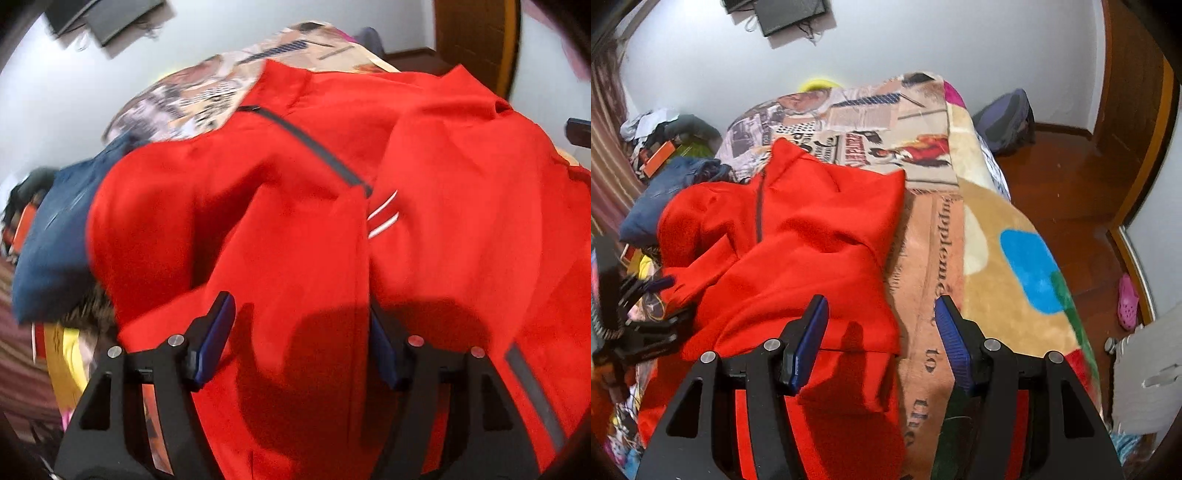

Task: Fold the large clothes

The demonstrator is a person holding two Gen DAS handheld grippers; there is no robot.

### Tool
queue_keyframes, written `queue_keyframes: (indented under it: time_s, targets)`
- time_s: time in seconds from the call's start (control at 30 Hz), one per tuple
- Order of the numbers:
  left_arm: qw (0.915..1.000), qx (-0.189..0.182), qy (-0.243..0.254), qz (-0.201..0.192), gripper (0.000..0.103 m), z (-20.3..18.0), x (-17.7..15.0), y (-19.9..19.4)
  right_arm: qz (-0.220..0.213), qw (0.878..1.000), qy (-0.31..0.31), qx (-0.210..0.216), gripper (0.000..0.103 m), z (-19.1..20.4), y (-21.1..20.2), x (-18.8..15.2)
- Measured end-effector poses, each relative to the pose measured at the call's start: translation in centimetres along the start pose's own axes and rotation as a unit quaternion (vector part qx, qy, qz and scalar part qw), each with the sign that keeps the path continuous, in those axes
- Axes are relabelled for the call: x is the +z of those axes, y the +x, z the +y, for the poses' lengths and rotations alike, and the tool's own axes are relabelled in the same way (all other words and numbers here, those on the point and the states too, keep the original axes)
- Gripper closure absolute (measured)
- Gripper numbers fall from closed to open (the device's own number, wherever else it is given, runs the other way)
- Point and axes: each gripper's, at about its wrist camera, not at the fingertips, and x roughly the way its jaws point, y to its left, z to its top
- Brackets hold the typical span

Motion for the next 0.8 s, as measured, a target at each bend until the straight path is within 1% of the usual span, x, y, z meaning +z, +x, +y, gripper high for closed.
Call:
queue_keyframes:
  time_s: [0.07, 0.1, 0.13, 0.17, 0.2, 0.23, 0.27, 0.3, 0.33, 0.4, 0.47, 0.57, 0.63, 0.7, 0.8]
  targets:
    - [0.9999, -0.004, 0.007, 0.010, 0.035, -0.2, 1.3, 1.1, 0.004, 1.000, -0.015, 0.001, 0.047, 0.7, 0.0, -0.2]
    - [0.9998, -0.012, 0.007, 0.014, 0.035, -0.2, 2.0, 1.7, 0.009, 1.000, -0.023, 0.002, 0.047, 1.0, 0.1, -0.5]
    - [0.9997, -0.019, 0.002, 0.017, 0.039, -0.1, 2.7, 2.1, 0.013, 1.000, -0.028, 0.002, 0.047, 1.2, 0.3, -0.6]
    - [0.9995, -0.025, -0.002, 0.019, 0.050, 0.0, 3.3, 2.4, 0.019, 0.999, -0.036, -0.001, 0.047, 1.4, 0.6, -1.0]
    - [0.9991, -0.035, -0.008, 0.022, 0.056, 0.2, 3.9, 2.7, 0.029, 0.999, -0.045, -0.005, 0.047, 1.6, 1.0, -1.3]
    - [0.9988, -0.042, -0.015, 0.021, 0.070, 0.4, 4.4, 2.8, 0.036, 0.998, -0.050, -0.008, 0.047, 1.7, 1.3, -1.5]
    - [0.9987, -0.043, -0.020, 0.019, 0.087, 0.5, 4.6, 2.8, 0.047, 0.997, -0.058, -0.012, 0.047, 1.9, 1.8, -1.9]
    - [0.9988, -0.041, -0.024, 0.016, 0.095, 0.6, 4.9, 2.7, 0.051, 0.997, -0.063, -0.014, 0.047, 1.9, 2.1, -2.0]
    - [0.9988, -0.037, -0.032, 0.010, 0.099, 1.1, 5.3, 2.5, 0.051, 0.997, -0.065, -0.014, 0.046, 1.8, 2.3, -2.1]
    - [0.9979, -0.042, -0.049, -0.006, 0.100, 2.0, 5.3, 1.6, 0.049, 0.997, -0.062, -0.016, 0.039, 1.6, 2.5, -1.9]
    - [0.9960, -0.039, -0.073, -0.034, 0.100, 3.3, 5.5, -0.1, 0.052, 0.997, -0.062, -0.019, 0.038, 1.6, 2.9, -1.3]
    - [0.9901, -0.024, -0.108, -0.087, 0.100, 5.5, 5.0, -3.8, 0.044, 0.997, -0.064, -0.031, 0.038, 2.0, 3.4, -0.8]
    - [0.9825, -0.010, -0.137, -0.126, 0.100, 7.6, 4.1, -6.8, 0.039, 0.997, -0.064, -0.038, 0.038, 2.2, 3.7, -0.7]
    - [0.9743, -0.003, -0.165, -0.153, 0.100, 9.4, 2.8, -9.1, 0.035, 0.997, -0.062, -0.041, 0.038, 2.3, 3.6, -0.7]
    - [0.9628, 0.014, -0.207, -0.173, 0.100, 11.6, -0.1, -11.7, 0.033, 0.997, -0.051, -0.039, 0.038, 1.9, 3.6, -0.9]
